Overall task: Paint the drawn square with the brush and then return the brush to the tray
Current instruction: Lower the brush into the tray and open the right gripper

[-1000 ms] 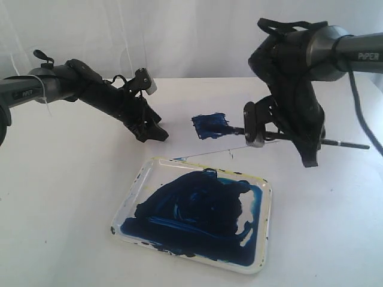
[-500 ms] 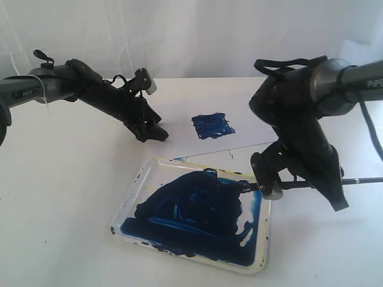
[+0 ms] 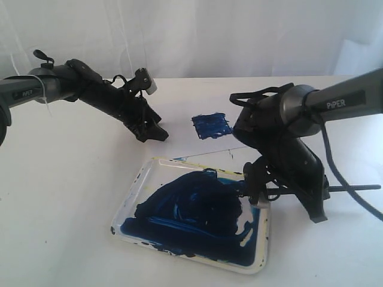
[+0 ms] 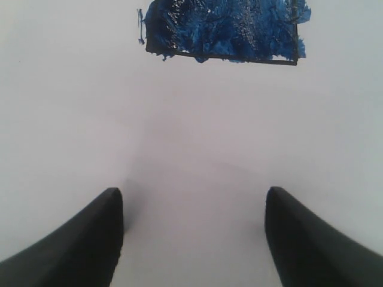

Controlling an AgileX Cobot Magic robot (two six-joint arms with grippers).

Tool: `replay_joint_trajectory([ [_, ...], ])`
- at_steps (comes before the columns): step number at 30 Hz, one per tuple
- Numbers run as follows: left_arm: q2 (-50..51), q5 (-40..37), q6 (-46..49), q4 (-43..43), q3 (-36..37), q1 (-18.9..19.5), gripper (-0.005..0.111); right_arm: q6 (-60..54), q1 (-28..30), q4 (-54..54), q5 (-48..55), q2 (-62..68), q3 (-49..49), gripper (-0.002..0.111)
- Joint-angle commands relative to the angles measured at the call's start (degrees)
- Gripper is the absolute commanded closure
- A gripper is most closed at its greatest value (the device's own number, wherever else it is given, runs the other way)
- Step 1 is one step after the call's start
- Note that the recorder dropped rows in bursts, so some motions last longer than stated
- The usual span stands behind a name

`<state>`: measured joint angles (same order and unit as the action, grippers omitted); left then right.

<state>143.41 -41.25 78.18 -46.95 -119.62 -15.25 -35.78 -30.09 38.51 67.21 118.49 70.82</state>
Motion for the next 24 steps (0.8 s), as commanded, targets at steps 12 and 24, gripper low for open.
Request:
replay_joint_trajectory([
  [12,0.15,-0.43,0.03,1.30,0.26,-0.19,0.037,3.81,-2.53,0.86,-3.70,-0.04,-0.06,0.085],
  [24,-0.08,-0.29,0.03,1.30,0.26,-0.19,0.037,7.19,-2.53,2.41,-3.53,-0.52,-0.06,0.072],
])
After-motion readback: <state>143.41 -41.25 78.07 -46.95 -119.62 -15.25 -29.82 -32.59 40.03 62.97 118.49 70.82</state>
